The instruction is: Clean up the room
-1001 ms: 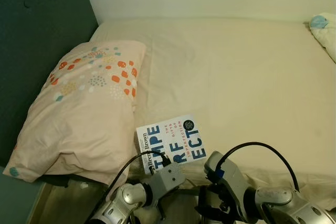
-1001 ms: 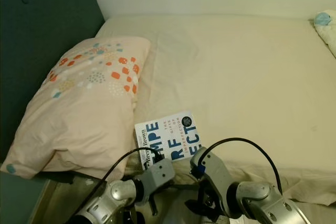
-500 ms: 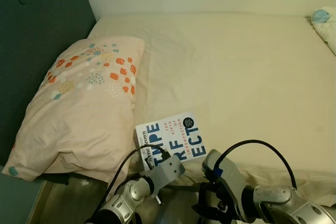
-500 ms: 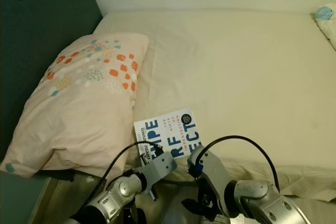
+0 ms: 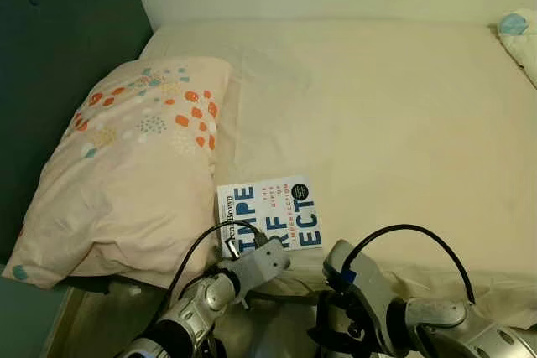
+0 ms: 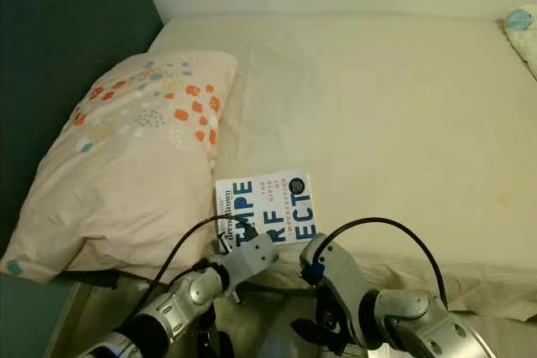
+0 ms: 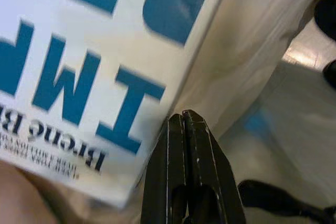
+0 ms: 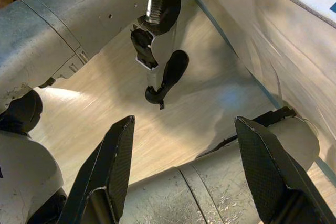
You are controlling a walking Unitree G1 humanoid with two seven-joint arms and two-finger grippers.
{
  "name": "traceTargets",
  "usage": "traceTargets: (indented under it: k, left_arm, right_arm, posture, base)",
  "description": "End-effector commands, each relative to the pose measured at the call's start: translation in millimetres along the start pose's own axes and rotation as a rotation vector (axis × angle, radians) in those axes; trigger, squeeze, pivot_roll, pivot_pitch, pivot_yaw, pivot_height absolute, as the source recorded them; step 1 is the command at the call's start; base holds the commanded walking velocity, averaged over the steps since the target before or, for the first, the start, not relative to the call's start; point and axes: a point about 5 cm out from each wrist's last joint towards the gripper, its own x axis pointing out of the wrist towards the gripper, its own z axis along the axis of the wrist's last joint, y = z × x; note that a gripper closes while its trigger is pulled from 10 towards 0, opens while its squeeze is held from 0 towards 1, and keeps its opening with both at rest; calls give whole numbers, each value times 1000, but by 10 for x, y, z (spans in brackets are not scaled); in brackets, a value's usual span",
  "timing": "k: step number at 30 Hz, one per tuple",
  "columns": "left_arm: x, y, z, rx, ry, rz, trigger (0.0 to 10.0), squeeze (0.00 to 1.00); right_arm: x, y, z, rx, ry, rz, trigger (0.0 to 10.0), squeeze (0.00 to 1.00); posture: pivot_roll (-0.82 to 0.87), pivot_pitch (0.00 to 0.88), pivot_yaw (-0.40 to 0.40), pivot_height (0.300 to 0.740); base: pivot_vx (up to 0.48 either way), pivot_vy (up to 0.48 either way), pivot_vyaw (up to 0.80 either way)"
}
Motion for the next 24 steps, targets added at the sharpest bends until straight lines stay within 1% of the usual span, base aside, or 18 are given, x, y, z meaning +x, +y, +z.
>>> traceTargets:
  k: [1, 6, 11, 24]
  left_arm:
    - [-59, 11, -159, 38, 48, -8, 0, 0]
    - [-83, 62, -222, 54, 66, -2, 0, 0]
    - [-88, 73, -236, 57, 71, 1, 0, 0]
    - [-93, 193, -298, 98, 108, 40, 0, 0]
  right_arm:
    - [14, 74, -6, -6, 10, 34, 10000, 0]
    - [20, 75, -3, -10, 12, 37, 10000, 0]
    - [22, 75, -3, -11, 13, 38, 10000, 0]
    - [19, 73, 1, -13, 15, 41, 10000, 0]
  posture:
    - [-141, 333, 50, 603]
    - [-141, 330, 47, 603]
    - [-141, 330, 47, 603]
    - [-143, 327, 45, 603]
  base:
    - [0, 0, 0]
    - [0, 0, 0]
    - [0, 0, 0]
    - [0, 0, 0]
